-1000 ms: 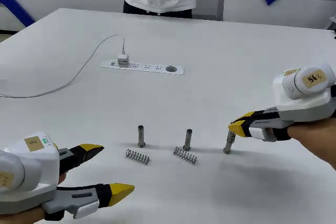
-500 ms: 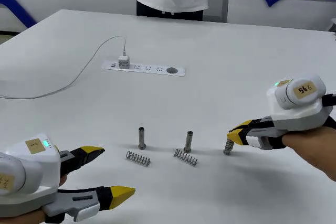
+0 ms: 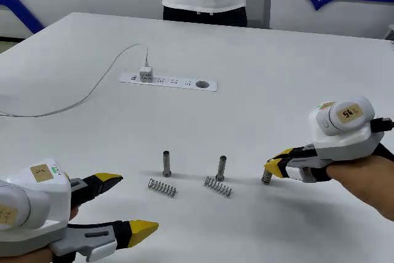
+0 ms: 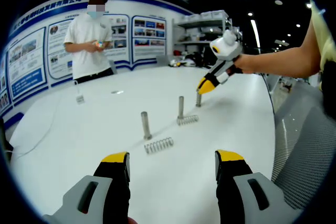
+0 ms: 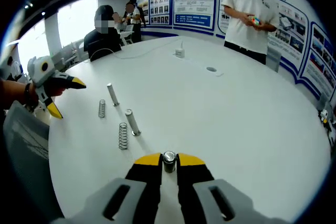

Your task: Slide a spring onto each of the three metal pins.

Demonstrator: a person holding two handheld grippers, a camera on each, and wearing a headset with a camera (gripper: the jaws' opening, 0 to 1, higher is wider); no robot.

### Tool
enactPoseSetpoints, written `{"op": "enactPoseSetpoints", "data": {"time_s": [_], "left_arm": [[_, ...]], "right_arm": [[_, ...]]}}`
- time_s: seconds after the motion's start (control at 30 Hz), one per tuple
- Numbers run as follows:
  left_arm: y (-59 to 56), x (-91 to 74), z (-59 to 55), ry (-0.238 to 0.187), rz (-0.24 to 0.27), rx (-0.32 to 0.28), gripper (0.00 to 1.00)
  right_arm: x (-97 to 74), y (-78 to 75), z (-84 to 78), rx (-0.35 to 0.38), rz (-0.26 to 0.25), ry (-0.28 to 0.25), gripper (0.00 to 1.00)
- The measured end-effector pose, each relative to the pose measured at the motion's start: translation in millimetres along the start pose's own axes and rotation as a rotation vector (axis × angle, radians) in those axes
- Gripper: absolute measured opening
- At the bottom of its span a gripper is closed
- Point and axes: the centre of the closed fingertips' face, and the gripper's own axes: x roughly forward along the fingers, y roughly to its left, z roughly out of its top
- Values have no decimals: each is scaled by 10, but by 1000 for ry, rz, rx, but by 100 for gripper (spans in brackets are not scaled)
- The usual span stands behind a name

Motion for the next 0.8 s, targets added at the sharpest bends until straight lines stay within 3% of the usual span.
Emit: {"op": "enactPoseSetpoints", "data": {"time_s": [0.5, 0.8], "left_arm": [[1, -1, 8, -3, 1, 2, 67], [-11, 2, 11, -4, 0, 2, 67]], "right_arm": [[-48, -10, 14, -4, -16, -19, 17], [-177, 17, 164, -18, -33, -62, 18]]}}
